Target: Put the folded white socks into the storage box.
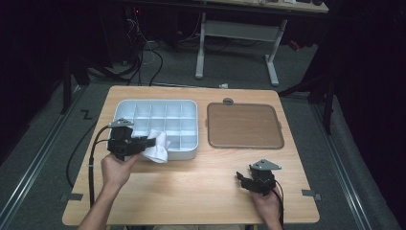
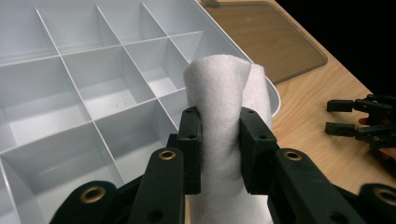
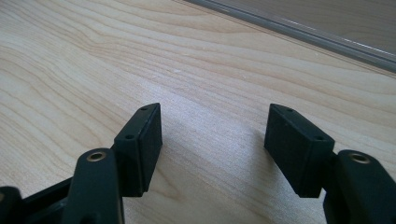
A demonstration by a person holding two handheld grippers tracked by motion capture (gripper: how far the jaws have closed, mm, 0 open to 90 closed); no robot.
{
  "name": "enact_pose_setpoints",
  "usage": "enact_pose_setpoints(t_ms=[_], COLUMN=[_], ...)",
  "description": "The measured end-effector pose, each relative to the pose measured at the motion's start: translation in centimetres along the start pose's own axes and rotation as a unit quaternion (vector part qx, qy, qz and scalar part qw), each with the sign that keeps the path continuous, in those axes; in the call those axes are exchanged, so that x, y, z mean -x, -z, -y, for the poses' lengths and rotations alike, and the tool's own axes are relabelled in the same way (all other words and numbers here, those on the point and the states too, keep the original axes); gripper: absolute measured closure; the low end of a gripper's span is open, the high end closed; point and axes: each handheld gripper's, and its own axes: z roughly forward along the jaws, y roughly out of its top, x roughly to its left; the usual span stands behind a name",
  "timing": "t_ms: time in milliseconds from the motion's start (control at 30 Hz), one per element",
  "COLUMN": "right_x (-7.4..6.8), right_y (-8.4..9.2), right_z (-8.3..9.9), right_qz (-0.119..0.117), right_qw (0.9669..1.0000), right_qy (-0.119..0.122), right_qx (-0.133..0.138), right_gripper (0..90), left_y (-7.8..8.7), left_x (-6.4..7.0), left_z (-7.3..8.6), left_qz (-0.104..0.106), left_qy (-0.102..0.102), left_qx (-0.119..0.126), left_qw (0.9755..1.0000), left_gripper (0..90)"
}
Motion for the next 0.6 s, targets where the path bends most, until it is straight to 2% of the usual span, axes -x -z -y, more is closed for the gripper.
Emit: enact_pose_setpoints(t_ms=[67,600], right_x=[0.0,0.0], right_y=[0.0,0.0], right_z=[0.0,0.0], right_qz=[0.0,0.0], right_qw=[1.0,1.0], right_qy=[0.0,0.0], right_qx=[0.0,0.0], right_gripper=[37.1,37.0], left_y=[-0.1,-1.2], left_x=[0.0,-0.3], left_z=[-0.2,-1.5], left_qz=[-0.003,-0.007], left_qy=[-0.004,0.004], left_qx=[0.002,0.009], left_qw=[1.0,0.9999], left_gripper=[73.4,73.4])
